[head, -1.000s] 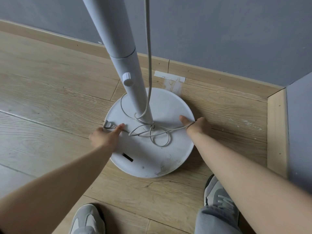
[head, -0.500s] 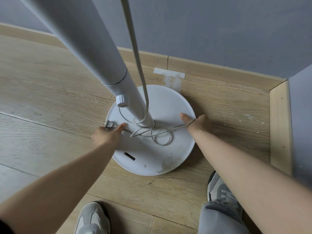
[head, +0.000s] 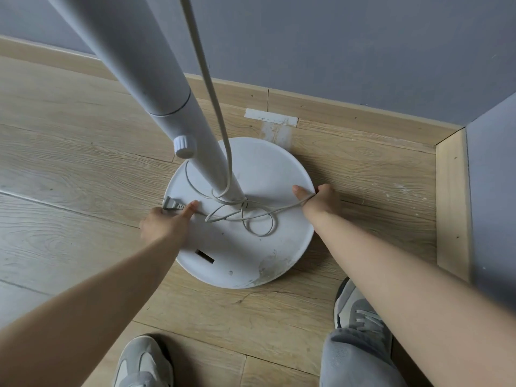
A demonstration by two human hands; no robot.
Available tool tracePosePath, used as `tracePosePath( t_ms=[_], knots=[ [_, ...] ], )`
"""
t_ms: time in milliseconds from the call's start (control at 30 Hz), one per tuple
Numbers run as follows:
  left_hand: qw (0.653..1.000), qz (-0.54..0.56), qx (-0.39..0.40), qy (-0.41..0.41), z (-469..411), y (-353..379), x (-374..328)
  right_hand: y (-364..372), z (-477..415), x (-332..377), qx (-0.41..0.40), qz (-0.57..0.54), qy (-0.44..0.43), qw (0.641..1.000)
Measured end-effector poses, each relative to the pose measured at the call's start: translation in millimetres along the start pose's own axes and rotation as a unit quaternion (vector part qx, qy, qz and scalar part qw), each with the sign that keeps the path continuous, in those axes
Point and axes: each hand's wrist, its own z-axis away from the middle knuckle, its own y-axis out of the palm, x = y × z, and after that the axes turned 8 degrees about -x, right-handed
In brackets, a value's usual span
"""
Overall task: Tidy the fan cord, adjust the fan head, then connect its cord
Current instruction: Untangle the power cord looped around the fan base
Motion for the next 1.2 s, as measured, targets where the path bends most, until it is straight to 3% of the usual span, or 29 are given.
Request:
tracePosePath(
  t_ms=[467, 1200],
  knots=[
    [1.000, 0.009, 0.020, 0.004, 11.3, 7.0, -6.9, -16.4, -12.9, -4.3, -0.002, -0.014, -0.029, 0.999],
    [0.997, -0.063, 0.034, 0.031, 30.3, 34.4, -33.8, -42.3, -29.8, -32.3, -0.065, -0.035, -0.034, 0.997]
  ],
)
